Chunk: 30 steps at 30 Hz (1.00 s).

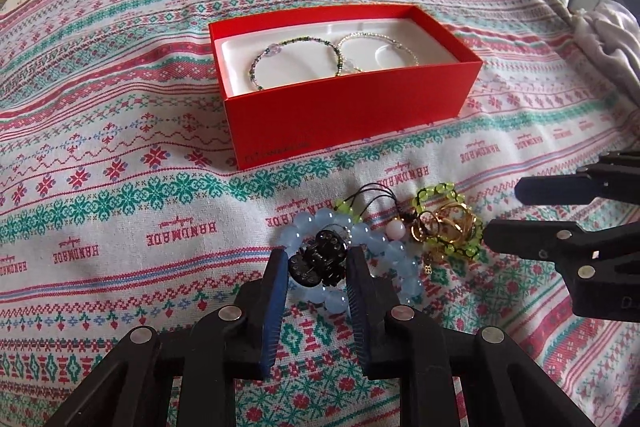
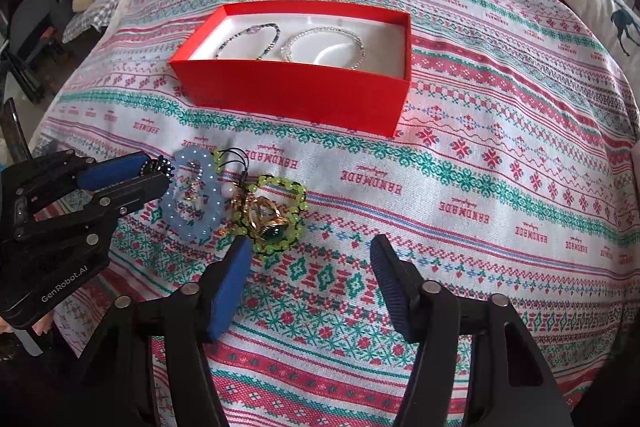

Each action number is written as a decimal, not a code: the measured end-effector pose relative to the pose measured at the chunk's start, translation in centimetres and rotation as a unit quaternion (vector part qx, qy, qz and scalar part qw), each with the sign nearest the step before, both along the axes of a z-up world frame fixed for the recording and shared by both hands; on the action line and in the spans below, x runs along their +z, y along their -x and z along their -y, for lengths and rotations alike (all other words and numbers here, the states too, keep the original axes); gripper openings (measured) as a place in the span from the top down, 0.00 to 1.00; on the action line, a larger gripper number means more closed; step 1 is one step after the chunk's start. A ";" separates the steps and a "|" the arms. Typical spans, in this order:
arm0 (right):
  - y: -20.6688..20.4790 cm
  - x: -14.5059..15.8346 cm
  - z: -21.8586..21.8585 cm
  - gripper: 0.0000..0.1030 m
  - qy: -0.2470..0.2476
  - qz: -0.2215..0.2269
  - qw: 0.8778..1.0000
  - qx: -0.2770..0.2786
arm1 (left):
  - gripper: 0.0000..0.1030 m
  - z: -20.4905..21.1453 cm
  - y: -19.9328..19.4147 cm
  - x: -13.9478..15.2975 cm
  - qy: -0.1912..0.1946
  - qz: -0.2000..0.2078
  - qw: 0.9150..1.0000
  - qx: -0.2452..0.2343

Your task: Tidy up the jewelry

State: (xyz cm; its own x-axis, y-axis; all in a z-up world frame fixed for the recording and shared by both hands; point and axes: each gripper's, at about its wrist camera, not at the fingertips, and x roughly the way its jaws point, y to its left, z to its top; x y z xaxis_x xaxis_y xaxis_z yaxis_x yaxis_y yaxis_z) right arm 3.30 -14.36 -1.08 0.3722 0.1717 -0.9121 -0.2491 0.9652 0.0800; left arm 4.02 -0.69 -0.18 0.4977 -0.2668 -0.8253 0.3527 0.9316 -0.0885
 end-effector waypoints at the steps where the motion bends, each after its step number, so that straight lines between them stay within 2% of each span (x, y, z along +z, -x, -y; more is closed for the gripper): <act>1: -0.1 -0.1 -0.1 0.57 -0.006 -0.004 1.000 0.001 | 0.77 -0.1 0.0 0.0 0.001 -0.001 1.000 0.001; 6: -0.8 -0.6 -0.7 0.70 -0.026 -0.011 1.000 0.001 | 0.77 -0.6 0.0 -0.1 0.003 -0.007 1.000 0.005; 9: -1.2 -0.6 -1.2 0.73 -0.038 -0.011 0.999 0.002 | 0.77 -0.9 -0.1 0.0 0.006 -0.009 1.000 0.007; 20: -2.1 -2.2 -3.0 0.75 -0.013 -0.034 0.999 0.011 | 0.77 -1.3 -0.2 -0.5 0.003 -0.017 1.000 0.014; 23: -2.2 -1.9 -2.9 0.76 -0.015 -0.031 0.999 0.011 | 0.77 -1.4 -0.4 -0.5 0.004 -0.019 1.000 0.018; 25: -2.1 -1.5 -2.8 0.80 -0.019 -0.028 0.999 0.012 | 0.77 -1.6 -0.4 -0.4 0.006 -0.020 1.000 0.020; 30: -1.5 -0.4 -2.1 0.80 -0.029 -0.021 0.999 0.013 | 0.77 -1.8 -0.6 -0.2 0.010 -0.022 0.999 0.024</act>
